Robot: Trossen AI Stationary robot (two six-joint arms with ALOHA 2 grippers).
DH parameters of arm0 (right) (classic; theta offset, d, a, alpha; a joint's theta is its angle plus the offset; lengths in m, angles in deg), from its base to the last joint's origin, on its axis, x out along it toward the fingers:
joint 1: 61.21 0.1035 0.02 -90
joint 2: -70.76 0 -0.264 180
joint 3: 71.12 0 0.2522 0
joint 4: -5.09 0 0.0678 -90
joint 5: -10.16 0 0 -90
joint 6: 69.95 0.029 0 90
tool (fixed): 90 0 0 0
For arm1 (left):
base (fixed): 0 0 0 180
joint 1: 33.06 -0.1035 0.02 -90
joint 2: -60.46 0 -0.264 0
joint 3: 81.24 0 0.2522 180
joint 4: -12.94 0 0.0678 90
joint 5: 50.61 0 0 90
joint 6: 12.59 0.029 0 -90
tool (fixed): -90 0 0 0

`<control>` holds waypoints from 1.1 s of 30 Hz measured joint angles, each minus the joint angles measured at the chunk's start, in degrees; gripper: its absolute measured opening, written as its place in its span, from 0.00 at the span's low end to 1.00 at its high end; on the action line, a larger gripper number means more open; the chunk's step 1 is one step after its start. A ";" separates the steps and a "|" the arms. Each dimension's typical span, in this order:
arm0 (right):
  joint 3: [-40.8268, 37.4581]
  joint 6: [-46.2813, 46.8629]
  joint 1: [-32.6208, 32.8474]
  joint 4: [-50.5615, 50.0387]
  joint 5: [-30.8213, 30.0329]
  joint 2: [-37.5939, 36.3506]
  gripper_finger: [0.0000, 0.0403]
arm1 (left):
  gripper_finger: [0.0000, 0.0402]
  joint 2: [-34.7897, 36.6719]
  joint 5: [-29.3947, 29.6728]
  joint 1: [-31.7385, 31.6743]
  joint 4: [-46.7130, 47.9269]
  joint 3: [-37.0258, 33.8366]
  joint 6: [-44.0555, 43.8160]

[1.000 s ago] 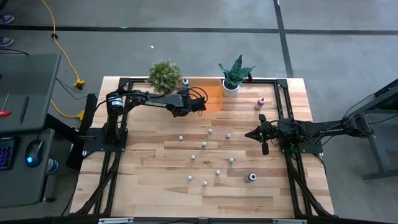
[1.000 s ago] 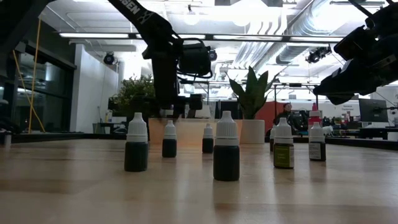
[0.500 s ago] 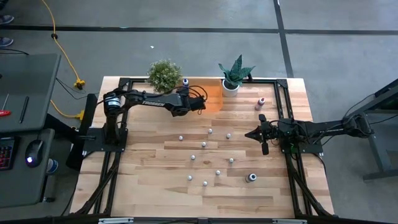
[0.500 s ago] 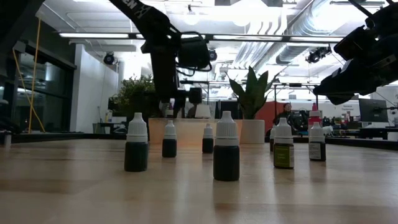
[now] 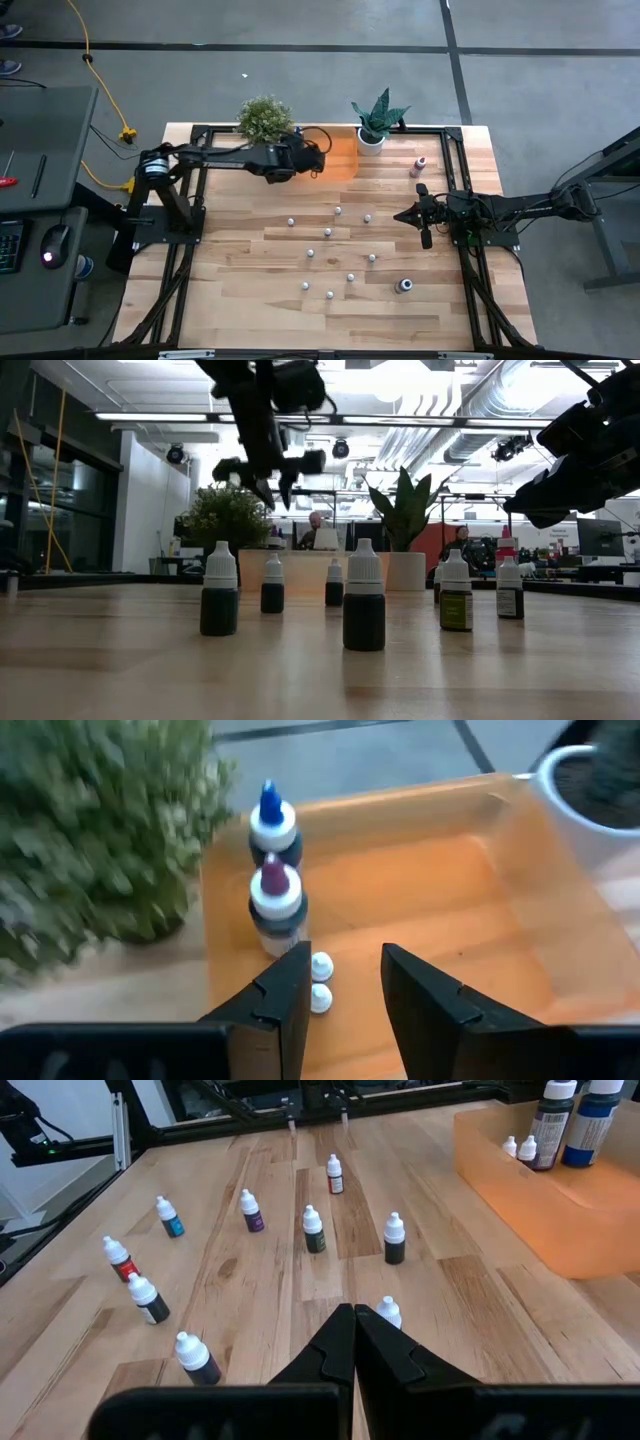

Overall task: Pick & Place food coloring
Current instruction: Put the top small red bottle into the bin

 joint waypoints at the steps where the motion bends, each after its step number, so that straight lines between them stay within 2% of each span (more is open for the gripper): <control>1: 0.00 0.00 -0.02 -0.02 0.00 0.00 0.00 | 0.30 1.03 -0.45 0.40 0.32 0.00 2.52; 3: -0.01 0.00 0.00 0.00 0.00 0.00 0.00 | 0.30 2.89 -1.63 1.11 0.31 0.01 8.34; 6: -0.02 0.00 -0.02 0.00 -0.02 0.00 0.00 | 0.30 5.49 -8.09 2.56 0.49 0.00 18.40; 9: -0.01 0.00 -0.01 -0.02 -0.01 0.00 0.00 | 0.30 7.81 -19.32 4.03 1.10 0.02 27.21; 12: -0.02 0.00 -0.02 0.00 0.00 0.00 0.00 | 0.30 9.18 -31.79 4.86 4.78 0.02 32.46; 14: 0.00 0.00 0.00 -0.02 -0.02 0.00 0.00 | 0.30 9.83 -36.25 5.27 9.03 0.02 34.17; 17: -0.02 0.00 -0.02 0.00 -0.02 0.00 0.00 | 0.30 10.27 -39.16 6.26 16.86 0.02 35.12; 22: -0.02 0.00 -0.02 -0.02 0.00 0.02 0.00 | 0.30 10.27 -42.52 8.31 24.40 0.00 38.00; 33: -0.02 0.00 -0.02 -0.02 0.00 0.02 0.00 | 0.30 10.62 -43.63 12.24 25.03 -2.24 54.54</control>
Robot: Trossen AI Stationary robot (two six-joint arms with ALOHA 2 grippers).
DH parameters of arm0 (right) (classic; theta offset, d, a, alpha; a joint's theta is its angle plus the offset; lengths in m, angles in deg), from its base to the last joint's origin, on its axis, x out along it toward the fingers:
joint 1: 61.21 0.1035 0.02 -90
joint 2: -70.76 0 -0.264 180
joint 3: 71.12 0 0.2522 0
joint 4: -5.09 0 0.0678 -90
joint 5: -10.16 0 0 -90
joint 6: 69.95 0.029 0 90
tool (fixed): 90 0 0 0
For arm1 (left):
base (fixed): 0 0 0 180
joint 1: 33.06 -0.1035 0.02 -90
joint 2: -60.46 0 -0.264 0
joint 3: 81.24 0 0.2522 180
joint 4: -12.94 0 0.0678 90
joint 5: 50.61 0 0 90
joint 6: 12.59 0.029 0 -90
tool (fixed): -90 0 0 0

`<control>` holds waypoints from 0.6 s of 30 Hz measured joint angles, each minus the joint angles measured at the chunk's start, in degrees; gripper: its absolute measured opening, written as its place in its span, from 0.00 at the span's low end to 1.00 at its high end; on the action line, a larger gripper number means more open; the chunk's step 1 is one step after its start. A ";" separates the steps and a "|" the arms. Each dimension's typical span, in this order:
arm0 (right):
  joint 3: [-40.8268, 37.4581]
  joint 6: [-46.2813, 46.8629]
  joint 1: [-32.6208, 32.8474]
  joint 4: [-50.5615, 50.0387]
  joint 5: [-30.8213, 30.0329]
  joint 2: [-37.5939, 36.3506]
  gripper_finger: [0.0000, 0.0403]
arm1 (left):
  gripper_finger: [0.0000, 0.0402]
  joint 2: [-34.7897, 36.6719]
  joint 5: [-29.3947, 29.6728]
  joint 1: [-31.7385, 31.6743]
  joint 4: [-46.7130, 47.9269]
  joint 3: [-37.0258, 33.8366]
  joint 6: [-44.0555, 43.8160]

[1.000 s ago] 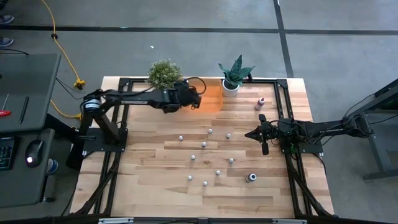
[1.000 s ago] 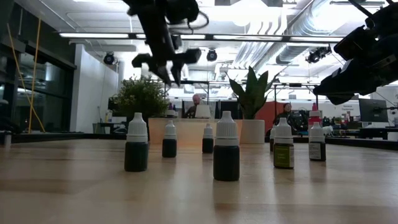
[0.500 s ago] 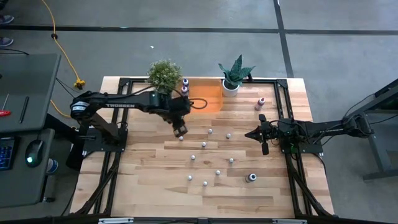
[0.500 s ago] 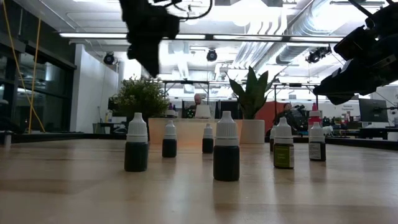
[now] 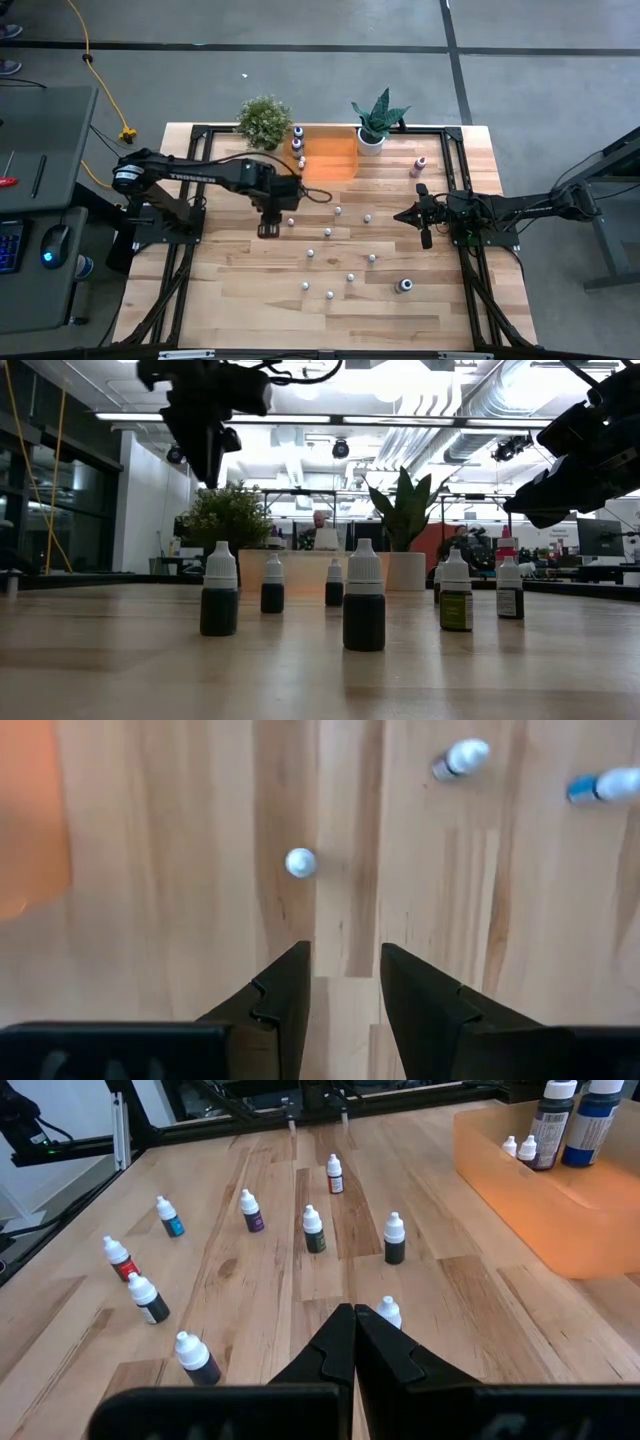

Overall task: Pick & Place food coloring
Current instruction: Put the top small red bottle into the bin

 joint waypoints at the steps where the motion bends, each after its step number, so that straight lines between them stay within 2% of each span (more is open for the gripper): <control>1: 0.00 0.00 0.00 0.00 -0.02 0.00 0.00 | 0.30 0.42 -0.17 0.17 -0.51 -0.77 0.65; 7: 0.02 0.00 0.00 -0.01 0.00 -0.04 0.00 | 0.30 5.67 -1.54 2.33 -9.76 -8.16 0.63; 12: 0.00 0.00 0.01 0.34 -0.01 0.27 0.00 | 0.30 12.62 -1.46 3.69 -21.89 -19.56 -1.74; 18: 0.00 0.00 0.02 0.22 0.00 0.31 0.00 | 0.30 19.91 3.98 5.71 -33.24 -33.19 -5.23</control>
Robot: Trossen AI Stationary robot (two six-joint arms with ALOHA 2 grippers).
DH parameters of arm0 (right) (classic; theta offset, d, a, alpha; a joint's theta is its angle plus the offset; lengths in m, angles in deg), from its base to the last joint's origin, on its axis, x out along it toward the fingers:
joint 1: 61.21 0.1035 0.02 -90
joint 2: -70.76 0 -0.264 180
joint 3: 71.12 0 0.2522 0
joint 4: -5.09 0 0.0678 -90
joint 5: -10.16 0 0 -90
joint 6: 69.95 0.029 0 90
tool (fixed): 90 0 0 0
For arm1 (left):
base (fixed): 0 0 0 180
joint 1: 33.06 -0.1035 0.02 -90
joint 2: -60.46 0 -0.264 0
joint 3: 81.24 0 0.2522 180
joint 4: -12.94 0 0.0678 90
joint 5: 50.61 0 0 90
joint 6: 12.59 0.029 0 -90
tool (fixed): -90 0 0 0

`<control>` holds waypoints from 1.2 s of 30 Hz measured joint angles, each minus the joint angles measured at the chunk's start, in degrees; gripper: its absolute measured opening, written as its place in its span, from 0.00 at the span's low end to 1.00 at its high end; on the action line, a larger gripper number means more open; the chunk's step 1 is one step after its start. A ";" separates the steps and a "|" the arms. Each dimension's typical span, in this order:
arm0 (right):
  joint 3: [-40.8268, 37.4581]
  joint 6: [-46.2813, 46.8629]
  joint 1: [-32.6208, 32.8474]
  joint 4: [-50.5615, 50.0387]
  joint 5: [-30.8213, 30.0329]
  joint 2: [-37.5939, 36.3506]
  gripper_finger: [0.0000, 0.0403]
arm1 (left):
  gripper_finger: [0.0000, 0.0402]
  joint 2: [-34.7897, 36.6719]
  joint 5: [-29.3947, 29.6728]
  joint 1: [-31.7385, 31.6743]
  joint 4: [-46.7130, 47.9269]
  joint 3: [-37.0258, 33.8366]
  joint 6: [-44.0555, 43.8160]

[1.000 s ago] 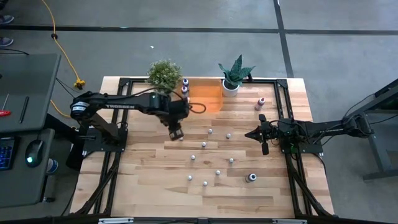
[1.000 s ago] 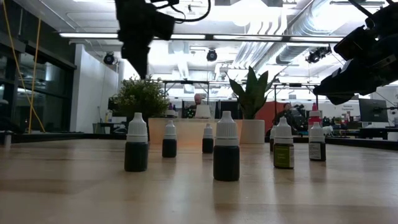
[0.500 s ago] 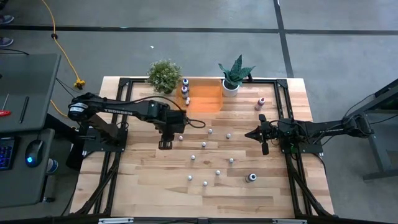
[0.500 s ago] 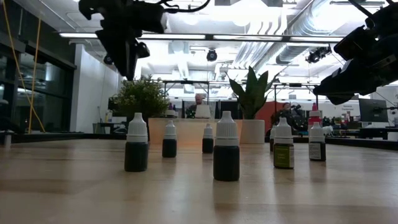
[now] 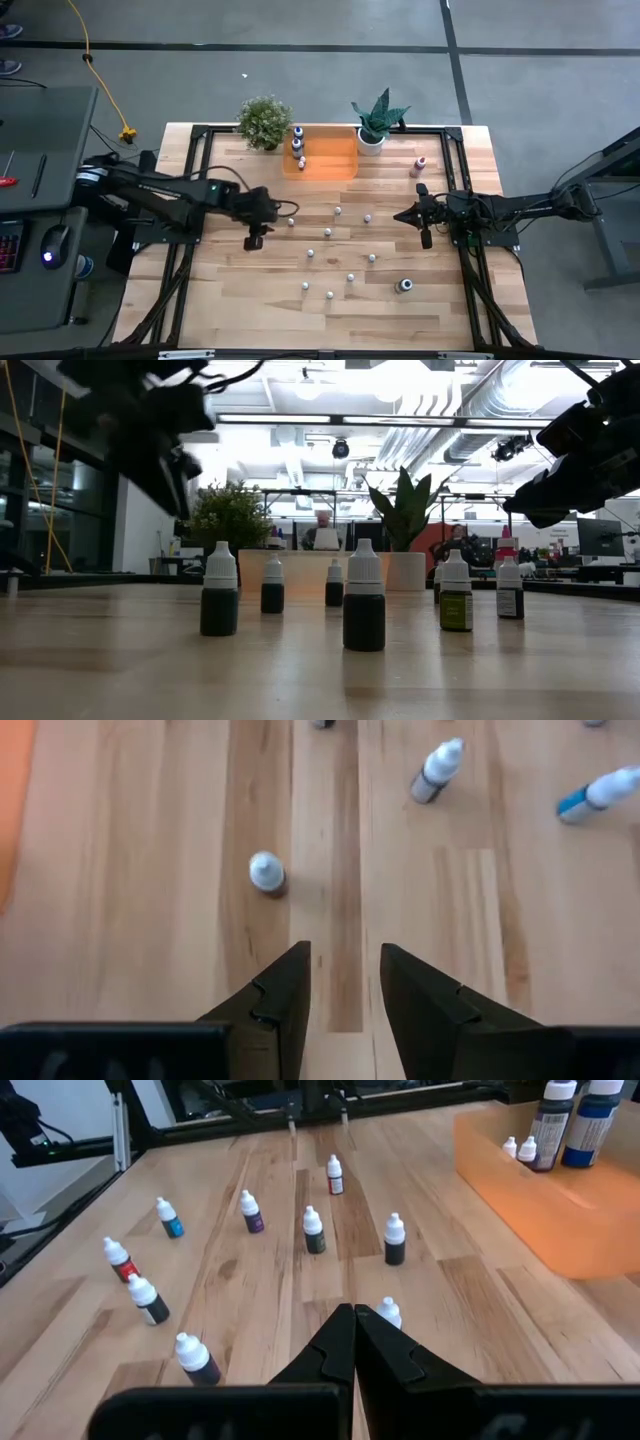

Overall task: Pick & Place food coloring
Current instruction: Put the top small red bottle into the bin

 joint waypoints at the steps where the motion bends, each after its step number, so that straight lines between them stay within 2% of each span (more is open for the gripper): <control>1: 0.02 0.00 -0.02 -0.28 0.00 -0.02 0.00 | 0.30 0.89 0.95 0.38 -1.93 -1.89 -0.65; 5: 0.01 0.00 0.00 -0.23 -0.01 0.05 0.00 | 0.30 2.85 4.58 1.01 -9.92 -8.44 -3.45; 9: 0.00 0.00 -0.02 -0.20 -0.02 0.05 0.00 | 0.30 2.97 4.59 0.95 -19.59 -13.83 -4.66; 15: 0.02 0.00 -0.02 -0.20 -0.02 0.06 0.00 | 0.30 2.38 9.11 0.95 -32.50 -19.59 -4.66; 21: 0.00 0.00 0.00 -0.20 0.00 0.05 0.00 | 0.30 2.38 12.92 0.95 -36.33 -22.69 -1.57; 29: 0.02 0.00 0.00 -0.22 0.00 0.07 0.00 | 0.30 2.36 12.57 0.95 -40.61 -25.39 -1.22; 32: 0.00 0.00 0.00 -0.22 -0.02 0.07 0.00 | 0.35 1.96 12.21 0.95 -43.45 -26.54 -1.20; 36: 0.01 0.00 -0.01 -0.21 -0.02 0.07 0.00 | 0.47 1.57 12.46 0.95 -46.14 -28.25 -1.00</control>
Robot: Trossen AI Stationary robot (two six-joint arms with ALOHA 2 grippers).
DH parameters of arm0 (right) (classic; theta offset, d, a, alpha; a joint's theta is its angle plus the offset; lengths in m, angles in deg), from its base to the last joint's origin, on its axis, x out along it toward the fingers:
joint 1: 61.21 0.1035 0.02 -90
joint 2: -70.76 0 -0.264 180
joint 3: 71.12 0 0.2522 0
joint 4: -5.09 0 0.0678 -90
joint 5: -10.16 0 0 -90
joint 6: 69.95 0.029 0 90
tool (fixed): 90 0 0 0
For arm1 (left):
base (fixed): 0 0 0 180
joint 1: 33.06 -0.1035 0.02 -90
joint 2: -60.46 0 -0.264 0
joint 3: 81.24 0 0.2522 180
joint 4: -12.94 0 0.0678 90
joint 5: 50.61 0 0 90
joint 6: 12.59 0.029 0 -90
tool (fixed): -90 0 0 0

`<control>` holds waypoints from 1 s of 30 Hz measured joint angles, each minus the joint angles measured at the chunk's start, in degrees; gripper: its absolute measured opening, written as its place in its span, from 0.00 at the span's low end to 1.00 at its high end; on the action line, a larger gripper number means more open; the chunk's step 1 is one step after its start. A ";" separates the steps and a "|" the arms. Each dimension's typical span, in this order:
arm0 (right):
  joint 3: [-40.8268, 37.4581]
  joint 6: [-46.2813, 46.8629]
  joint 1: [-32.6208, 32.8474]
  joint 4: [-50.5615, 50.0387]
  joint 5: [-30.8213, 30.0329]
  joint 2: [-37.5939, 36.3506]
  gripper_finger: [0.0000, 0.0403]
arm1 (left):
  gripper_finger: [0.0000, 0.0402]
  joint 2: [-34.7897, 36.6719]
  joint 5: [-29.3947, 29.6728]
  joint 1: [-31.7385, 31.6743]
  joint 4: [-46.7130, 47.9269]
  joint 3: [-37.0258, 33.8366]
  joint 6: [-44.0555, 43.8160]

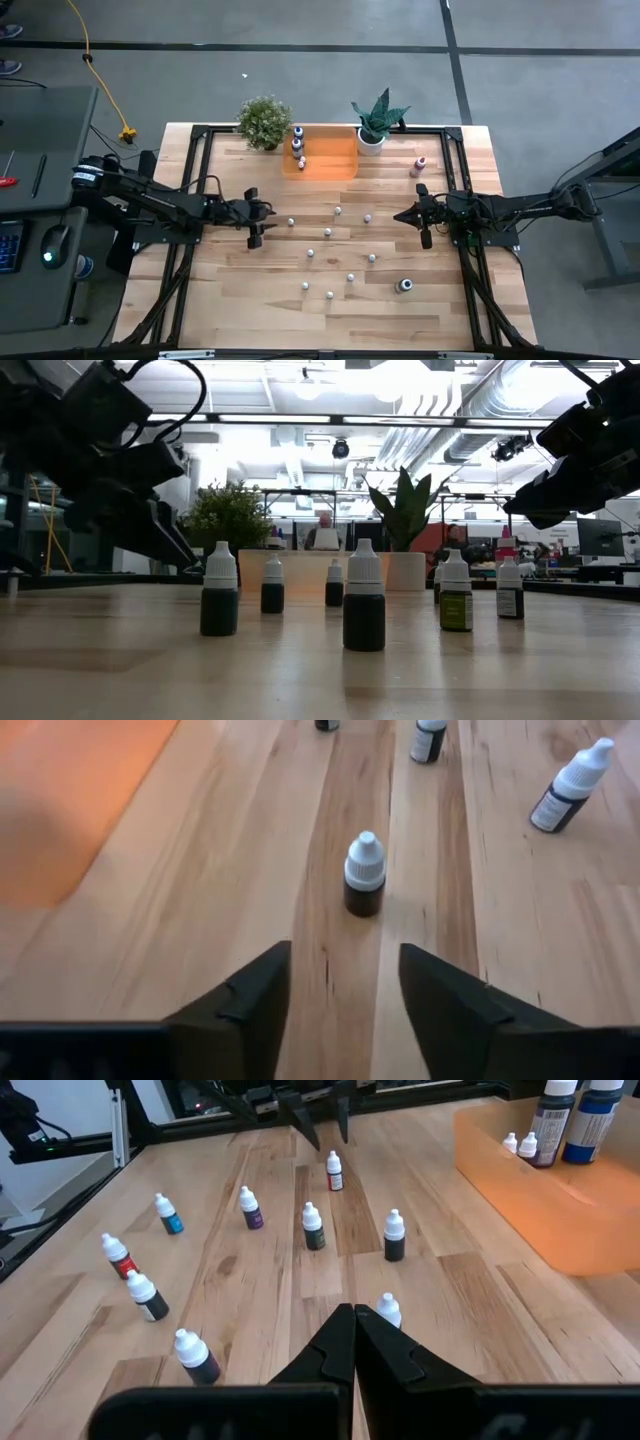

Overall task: Pick & Place food coloring
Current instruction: Put the top small red bottle into the bin

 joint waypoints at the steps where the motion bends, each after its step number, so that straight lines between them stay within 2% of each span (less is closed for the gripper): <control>1: -0.01 0.00 0.01 0.00 0.01 0.00 0.00 | 0.49 0.00 0.23 0.00 -0.87 -0.25 0.67; 4: 0.01 0.00 -0.01 -0.01 0.00 0.00 0.00 | 0.55 0.00 -1.04 0.00 -3.56 -1.01 3.49; 7: 0.00 0.00 0.01 0.00 0.00 -0.01 0.00 | 0.56 -0.26 -3.29 0.00 -6.72 -1.33 7.21; 13: 0.00 0.00 0.01 -0.01 0.00 -0.01 0.00 | 0.57 -6.67 -2.79 -0.04 -14.00 -1.72 9.98; 23: 0.01 0.00 0.01 0.01 0.02 0.00 0.00 | 0.57 -19.63 -1.04 -0.07 -27.96 -0.42 8.81; 30: -0.01 0.00 -0.01 -0.01 0.00 0.00 0.00 | 0.57 -22.95 -1.09 -2.01 -31.44 0.61 5.73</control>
